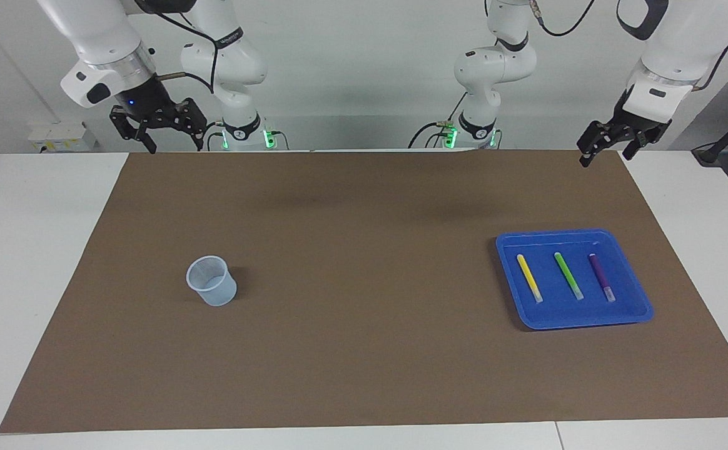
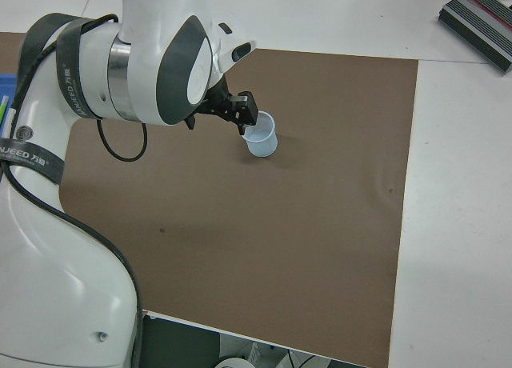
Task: Transfer and insert pens with both arms
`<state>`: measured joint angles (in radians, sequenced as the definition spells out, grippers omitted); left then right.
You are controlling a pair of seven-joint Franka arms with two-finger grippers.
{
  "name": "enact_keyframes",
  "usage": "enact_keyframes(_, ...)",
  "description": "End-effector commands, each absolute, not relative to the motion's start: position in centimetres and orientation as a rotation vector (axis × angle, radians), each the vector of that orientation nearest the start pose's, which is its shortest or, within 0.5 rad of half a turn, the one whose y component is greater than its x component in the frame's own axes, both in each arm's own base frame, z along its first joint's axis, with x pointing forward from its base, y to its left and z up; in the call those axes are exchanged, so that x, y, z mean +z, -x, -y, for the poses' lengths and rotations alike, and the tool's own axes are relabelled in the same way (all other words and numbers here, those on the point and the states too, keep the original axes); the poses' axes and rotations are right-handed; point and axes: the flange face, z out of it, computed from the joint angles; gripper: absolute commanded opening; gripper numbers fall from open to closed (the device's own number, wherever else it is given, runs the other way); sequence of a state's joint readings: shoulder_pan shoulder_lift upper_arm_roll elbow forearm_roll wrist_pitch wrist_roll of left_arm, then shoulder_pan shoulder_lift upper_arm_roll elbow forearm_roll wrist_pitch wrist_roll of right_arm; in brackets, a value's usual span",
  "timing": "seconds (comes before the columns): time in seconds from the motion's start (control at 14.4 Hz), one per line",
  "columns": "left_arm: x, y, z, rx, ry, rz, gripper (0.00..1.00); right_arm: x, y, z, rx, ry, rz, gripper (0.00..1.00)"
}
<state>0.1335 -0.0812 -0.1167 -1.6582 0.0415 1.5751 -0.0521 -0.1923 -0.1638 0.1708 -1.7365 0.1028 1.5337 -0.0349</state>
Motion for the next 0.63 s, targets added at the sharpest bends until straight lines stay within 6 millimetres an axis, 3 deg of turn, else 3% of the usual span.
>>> enact_keyframes(0.0,62.7,-52.4,-1.0,0.000,3.093,0.100,1.00,62.6,-48.5,-0.1,0.103,3.078,-0.015,1.00)
enact_keyframes(0.28,62.8,-52.4,-0.4,-0.008,3.094,0.074,1.00,62.8,-48.6,-0.1,0.082,3.081,-0.013,1.00)
enact_keyframes(0.56,62.8,-52.2,-1.7,-0.013,3.095,0.102,1.00,62.8,-48.6,-0.1,0.082,3.081,-0.013,1.00)
